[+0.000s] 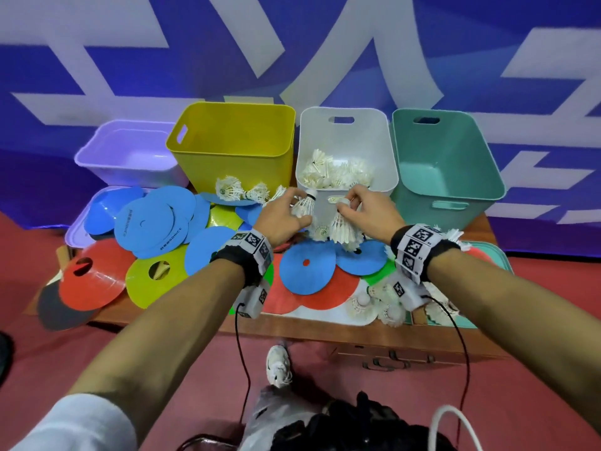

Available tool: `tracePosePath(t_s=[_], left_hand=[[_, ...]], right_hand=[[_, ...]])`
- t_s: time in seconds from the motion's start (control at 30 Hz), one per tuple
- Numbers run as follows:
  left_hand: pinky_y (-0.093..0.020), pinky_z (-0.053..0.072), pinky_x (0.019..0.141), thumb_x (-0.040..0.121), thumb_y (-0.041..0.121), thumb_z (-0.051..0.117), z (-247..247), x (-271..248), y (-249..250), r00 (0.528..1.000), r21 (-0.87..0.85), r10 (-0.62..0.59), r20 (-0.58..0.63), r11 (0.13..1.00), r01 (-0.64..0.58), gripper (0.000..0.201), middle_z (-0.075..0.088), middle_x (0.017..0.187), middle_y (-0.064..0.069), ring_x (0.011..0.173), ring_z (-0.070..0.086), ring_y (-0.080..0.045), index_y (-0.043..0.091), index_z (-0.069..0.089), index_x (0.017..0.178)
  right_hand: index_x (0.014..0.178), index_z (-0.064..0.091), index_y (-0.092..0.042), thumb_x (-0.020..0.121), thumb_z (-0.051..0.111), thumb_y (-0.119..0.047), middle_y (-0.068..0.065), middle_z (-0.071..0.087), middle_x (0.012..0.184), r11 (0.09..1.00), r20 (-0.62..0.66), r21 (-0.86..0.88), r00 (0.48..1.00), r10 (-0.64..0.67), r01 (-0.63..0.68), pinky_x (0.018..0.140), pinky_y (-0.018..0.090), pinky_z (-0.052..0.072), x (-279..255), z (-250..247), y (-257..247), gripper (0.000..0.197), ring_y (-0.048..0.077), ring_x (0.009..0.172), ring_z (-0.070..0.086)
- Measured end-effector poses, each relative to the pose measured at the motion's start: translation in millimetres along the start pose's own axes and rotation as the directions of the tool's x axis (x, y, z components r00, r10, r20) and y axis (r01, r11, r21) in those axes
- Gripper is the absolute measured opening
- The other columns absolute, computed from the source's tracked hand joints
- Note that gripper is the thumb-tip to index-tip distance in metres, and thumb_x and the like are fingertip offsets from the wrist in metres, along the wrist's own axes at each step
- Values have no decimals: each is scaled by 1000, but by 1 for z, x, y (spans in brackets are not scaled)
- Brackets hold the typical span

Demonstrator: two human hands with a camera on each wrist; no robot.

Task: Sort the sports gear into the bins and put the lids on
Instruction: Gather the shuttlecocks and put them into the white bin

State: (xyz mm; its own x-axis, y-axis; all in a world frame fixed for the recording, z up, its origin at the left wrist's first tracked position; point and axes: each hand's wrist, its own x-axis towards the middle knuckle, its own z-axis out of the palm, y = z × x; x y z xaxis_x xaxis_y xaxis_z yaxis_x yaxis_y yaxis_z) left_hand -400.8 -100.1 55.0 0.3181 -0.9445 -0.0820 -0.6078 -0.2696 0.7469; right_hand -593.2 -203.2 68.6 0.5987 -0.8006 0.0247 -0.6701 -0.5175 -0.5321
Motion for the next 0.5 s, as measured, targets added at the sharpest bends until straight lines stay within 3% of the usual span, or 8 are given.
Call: tracePosePath(t_s=[0.07, 0.2, 0.33, 0.43, 0.5], left_hand=[[-34, 45, 96, 83, 24, 70, -5, 15, 12, 998, -18, 70, -6, 997, -70, 46, 59, 130, -5, 117, 55, -21, 24, 52, 125], [-31, 46, 94, 85, 21, 68, -11, 52, 28, 984, -40, 176, -13, 984, -177, 45, 58, 134, -1, 110, 58, -16, 23, 53, 127], [-35, 43, 103, 90, 15, 64, -9, 94, 33, 959, -2, 282, 39, 959, -282, 47, 55, 138, -3, 127, 51, -21, 17, 50, 134], [-31, 37, 103, 94, 16, 60, -5, 122, 33, 944, 78, 300, 136, 947, -312, 51, 50, 144, -5, 131, 47, -24, 18, 43, 141], [-35, 34, 109, 94, 24, 61, 1, 138, 29, 936, 147, 281, 212, 938, -315, 58, 43, 150, -4, 136, 42, -25, 20, 38, 147]], right_hand=[[105, 55, -19, 93, 56, -47, -7, 64, 87, 1000, -63, 7, 998, 22, -21, 70, 31, 40, 11, -10, 0, 31, 18, 80, 58], [109, 54, -18, 94, 53, -47, -6, 64, 91, 993, -202, 96, 976, 81, -63, 77, 34, 45, 32, -27, 4, 33, 18, 83, 59], [114, 51, -17, 97, 50, -42, -3, 63, 105, 989, -276, 124, 954, 116, -84, 82, 38, 48, 54, -39, 13, 30, 21, 84, 61], [135, 44, -19, 97, 53, -37, 5, 58, 131, 985, -131, 88, 978, 162, -152, 95, 38, 45, 68, -41, 24, 42, 25, 104, 62], [146, 34, -23, 94, 59, -39, 6, 48, 145, 981, 8, 4, 981, 194, -194, 102, 37, 40, 72, -38, 31, 59, 27, 124, 53]])
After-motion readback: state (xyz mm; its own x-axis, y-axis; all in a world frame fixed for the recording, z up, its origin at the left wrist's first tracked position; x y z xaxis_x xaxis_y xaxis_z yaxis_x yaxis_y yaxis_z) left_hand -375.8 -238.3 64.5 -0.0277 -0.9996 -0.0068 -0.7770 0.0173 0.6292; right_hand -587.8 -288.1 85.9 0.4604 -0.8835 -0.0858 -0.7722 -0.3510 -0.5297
